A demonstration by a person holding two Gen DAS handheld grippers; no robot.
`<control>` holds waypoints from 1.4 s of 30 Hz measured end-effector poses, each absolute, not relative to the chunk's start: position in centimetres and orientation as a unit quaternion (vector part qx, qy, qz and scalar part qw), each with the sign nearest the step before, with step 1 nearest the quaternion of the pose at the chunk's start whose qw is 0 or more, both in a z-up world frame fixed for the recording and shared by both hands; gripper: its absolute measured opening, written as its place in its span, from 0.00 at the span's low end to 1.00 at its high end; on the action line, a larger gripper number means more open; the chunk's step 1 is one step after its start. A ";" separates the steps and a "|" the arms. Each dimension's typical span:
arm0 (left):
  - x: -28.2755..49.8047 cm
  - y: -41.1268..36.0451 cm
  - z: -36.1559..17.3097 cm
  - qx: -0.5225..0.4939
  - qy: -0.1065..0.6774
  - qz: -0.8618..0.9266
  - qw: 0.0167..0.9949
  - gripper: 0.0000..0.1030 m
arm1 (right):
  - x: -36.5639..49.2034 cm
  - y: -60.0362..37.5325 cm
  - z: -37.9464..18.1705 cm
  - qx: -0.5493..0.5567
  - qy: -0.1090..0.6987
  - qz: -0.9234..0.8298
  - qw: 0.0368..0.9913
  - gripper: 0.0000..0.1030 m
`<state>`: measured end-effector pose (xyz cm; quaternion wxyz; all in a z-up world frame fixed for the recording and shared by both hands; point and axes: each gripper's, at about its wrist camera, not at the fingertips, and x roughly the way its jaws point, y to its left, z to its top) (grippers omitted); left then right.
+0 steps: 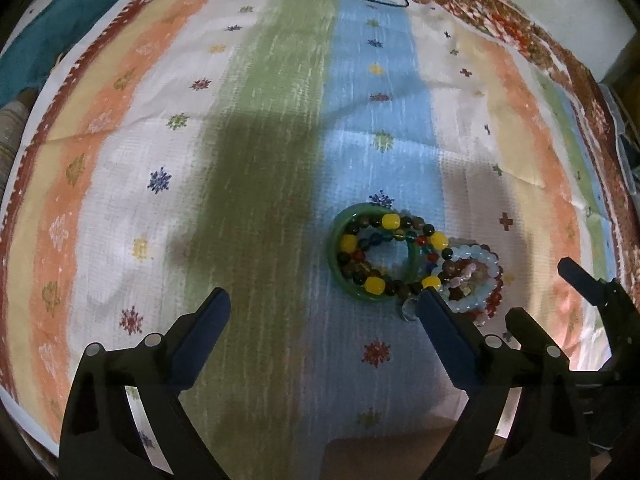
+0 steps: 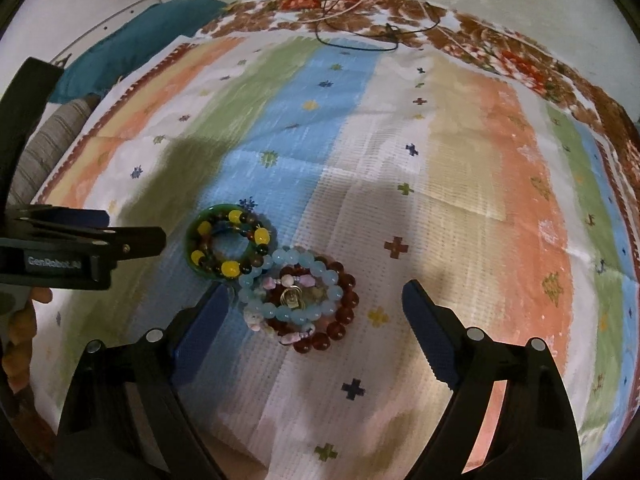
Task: Organize jewelry
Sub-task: 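Lower both tools over the bracelet pile, fingers open, then grasp the yellow-black bead bracelet with the left tool while the right tool grasps the light blue bracelet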
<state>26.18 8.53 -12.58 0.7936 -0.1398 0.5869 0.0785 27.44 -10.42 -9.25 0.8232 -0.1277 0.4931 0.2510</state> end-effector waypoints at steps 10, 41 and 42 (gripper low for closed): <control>28.6 7.9 -13.9 -0.092 0.590 0.067 0.800 0.79 | 29.2 -10.4 -11.3 -0.130 0.514 0.248 0.811 0.70; 34.6 3.4 -16.6 -0.020 0.597 -0.041 0.801 0.46 | 31.0 -9.3 -14.3 -0.150 0.531 0.272 0.788 0.22; 34.6 3.4 -16.7 -0.016 0.596 -0.040 0.802 0.44 | 31.0 -9.2 -14.3 -0.154 0.531 0.270 0.788 0.19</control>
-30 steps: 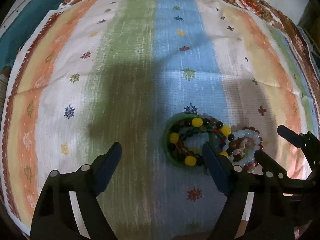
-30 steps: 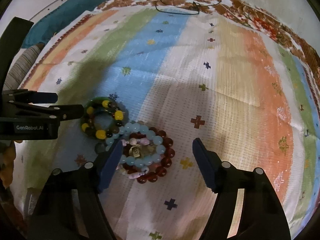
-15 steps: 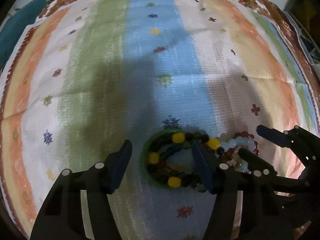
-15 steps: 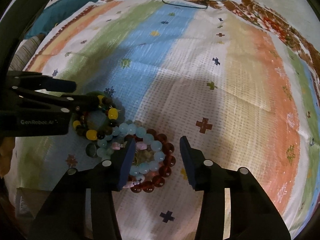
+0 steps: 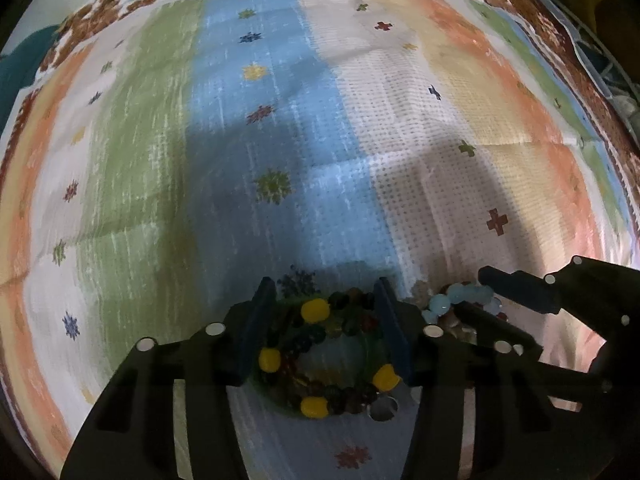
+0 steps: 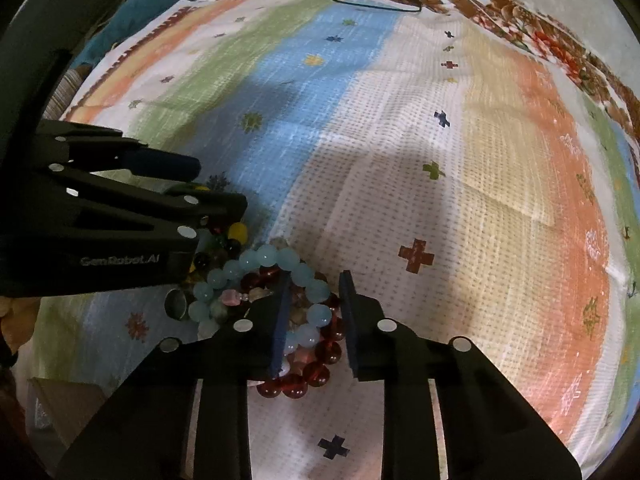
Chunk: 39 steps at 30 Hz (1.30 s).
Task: Organize jewelry
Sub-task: 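Grasp the yellow-black bead bracelet with the left tool while the right tool grasps the light blue bracelet, then lift both held bracelets and carry them over the metal tin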
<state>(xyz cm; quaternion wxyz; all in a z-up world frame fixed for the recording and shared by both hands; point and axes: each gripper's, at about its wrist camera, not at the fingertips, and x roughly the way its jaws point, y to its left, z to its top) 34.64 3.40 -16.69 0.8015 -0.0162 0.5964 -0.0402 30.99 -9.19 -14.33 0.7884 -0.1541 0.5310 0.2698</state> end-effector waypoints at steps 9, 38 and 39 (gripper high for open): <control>34.6 5.0 -16.3 -0.038 0.596 -0.042 0.801 0.15 | 31.2 -9.4 -14.6 -0.150 0.534 0.270 0.787 0.18; 29.9 5.0 -9.8 -0.042 0.558 -0.033 0.828 0.11 | 29.3 -11.0 -9.3 -0.106 0.509 0.248 0.818 0.12; 29.8 5.0 -9.6 -0.042 0.557 -0.032 0.829 0.11 | 29.1 -11.0 -9.1 -0.105 0.508 0.245 0.819 0.12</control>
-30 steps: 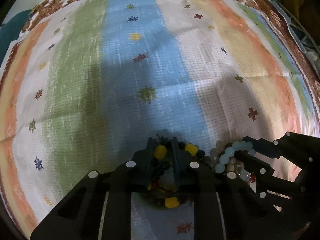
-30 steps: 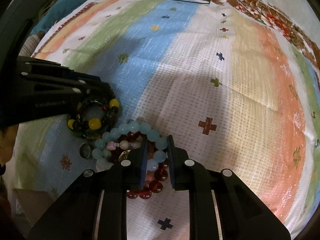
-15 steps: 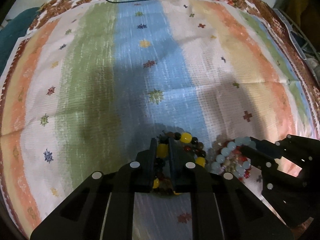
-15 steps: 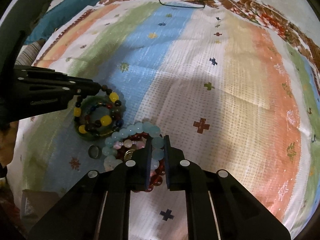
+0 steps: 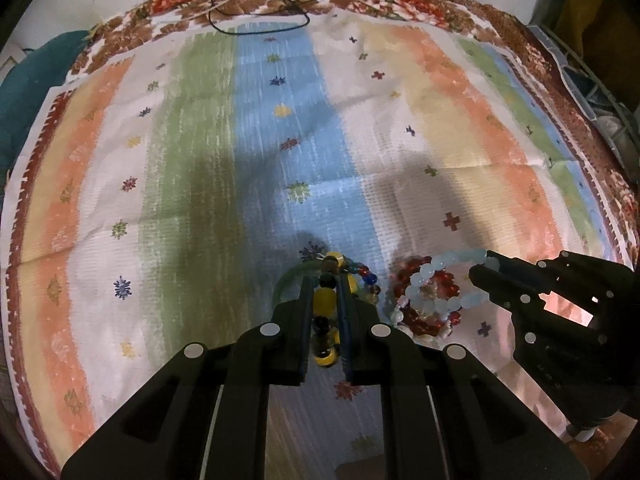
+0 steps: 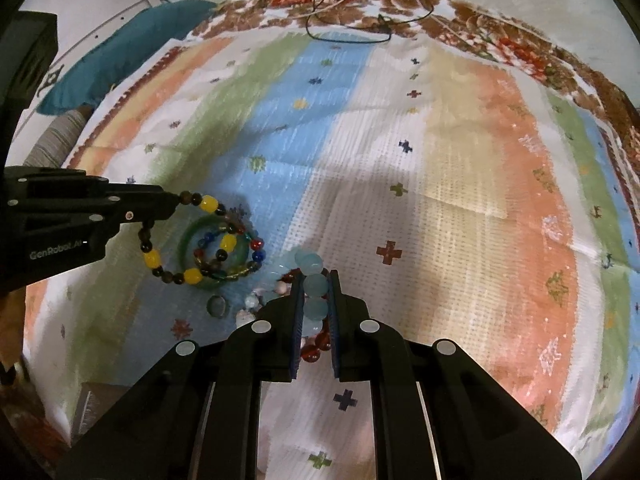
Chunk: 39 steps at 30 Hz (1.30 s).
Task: Organize jewelry
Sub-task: 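Lift both held bracelets and carry them over the metal tin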
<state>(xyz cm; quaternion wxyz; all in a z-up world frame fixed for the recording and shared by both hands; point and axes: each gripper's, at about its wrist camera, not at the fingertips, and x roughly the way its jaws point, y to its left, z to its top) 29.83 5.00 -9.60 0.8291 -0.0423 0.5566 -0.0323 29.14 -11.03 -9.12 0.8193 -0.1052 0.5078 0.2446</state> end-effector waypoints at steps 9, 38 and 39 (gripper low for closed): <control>28.2 4.7 -7.9 -0.041 0.544 -0.028 0.838 0.11 | 27.5 -11.6 -7.6 -0.098 0.501 0.229 0.829 0.12; 17.8 3.4 0.3 -0.054 0.456 -0.062 0.886 0.11 | 18.7 -12.9 -0.9 -0.082 0.426 0.231 0.871 0.12; 17.2 3.3 0.5 -0.054 0.453 -0.066 0.888 0.11 | 18.4 -13.0 -0.8 -0.081 0.424 0.232 0.872 0.12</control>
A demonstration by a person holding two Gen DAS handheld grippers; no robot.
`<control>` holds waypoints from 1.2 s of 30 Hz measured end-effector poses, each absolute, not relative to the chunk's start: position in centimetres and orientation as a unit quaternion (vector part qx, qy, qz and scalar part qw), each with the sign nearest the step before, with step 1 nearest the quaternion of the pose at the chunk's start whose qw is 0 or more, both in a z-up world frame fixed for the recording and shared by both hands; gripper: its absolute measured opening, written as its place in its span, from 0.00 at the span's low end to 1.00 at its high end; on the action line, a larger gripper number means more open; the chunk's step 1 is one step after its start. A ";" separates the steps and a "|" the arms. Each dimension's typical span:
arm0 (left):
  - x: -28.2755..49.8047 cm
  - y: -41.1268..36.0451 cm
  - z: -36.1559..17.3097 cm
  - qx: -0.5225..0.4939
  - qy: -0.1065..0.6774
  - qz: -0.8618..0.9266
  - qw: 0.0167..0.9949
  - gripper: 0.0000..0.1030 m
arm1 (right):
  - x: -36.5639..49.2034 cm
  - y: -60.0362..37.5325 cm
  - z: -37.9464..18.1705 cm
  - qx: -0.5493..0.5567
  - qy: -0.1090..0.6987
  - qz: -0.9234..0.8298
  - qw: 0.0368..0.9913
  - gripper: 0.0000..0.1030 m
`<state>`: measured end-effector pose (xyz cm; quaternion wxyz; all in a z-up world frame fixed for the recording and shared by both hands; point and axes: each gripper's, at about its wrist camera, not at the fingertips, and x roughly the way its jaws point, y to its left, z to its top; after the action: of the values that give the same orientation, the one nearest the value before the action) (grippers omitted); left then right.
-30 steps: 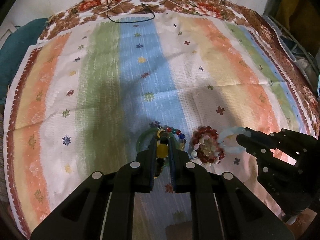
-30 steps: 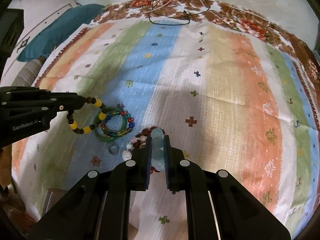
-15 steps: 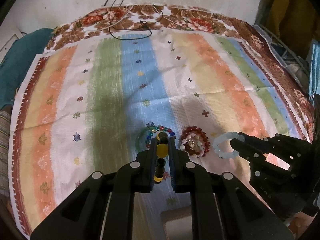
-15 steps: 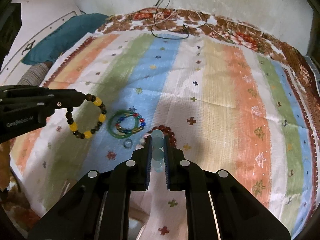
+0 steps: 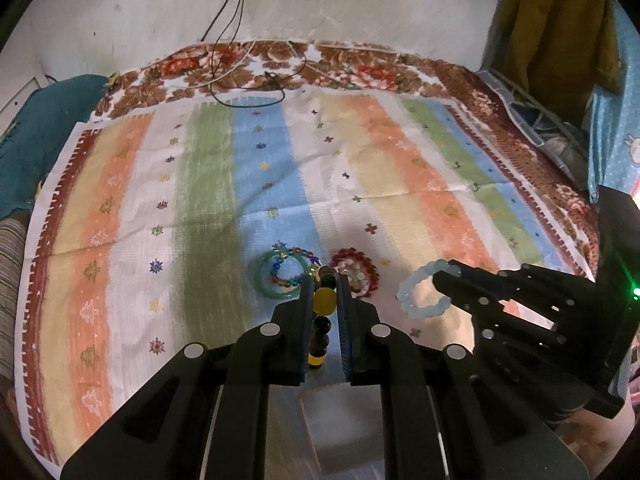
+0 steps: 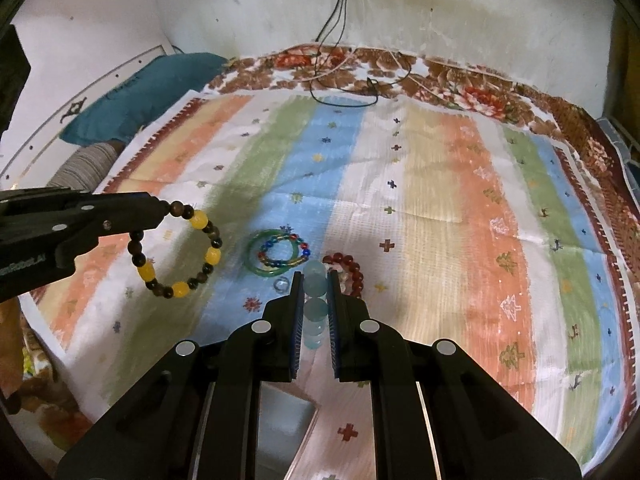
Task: Organize jewelry
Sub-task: 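Lift both held bracelets and carry them over the metal tin, then open both tools to drop the bracelets into the tin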
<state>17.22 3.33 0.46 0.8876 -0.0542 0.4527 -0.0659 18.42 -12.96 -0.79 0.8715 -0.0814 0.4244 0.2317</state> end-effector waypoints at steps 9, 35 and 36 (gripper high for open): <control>13.8 2.5 1.3 -0.051 0.437 -0.083 0.894 0.11 | 15.7 -13.1 -0.1 -0.087 0.409 0.239 0.876 0.12; 8.0 1.1 -0.7 -0.051 0.453 -0.087 0.886 0.11 | 10.1 -13.3 -1.3 -0.079 0.429 0.274 0.857 0.12; 8.1 1.2 -0.9 -0.052 0.458 -0.083 0.884 0.11 | 10.1 -13.3 -1.4 -0.077 0.434 0.275 0.855 0.12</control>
<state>8.07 1.24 -0.93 0.8836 -0.0517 0.4579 -0.0827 10.09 -13.32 -1.41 0.8547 -0.0771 0.4335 0.2750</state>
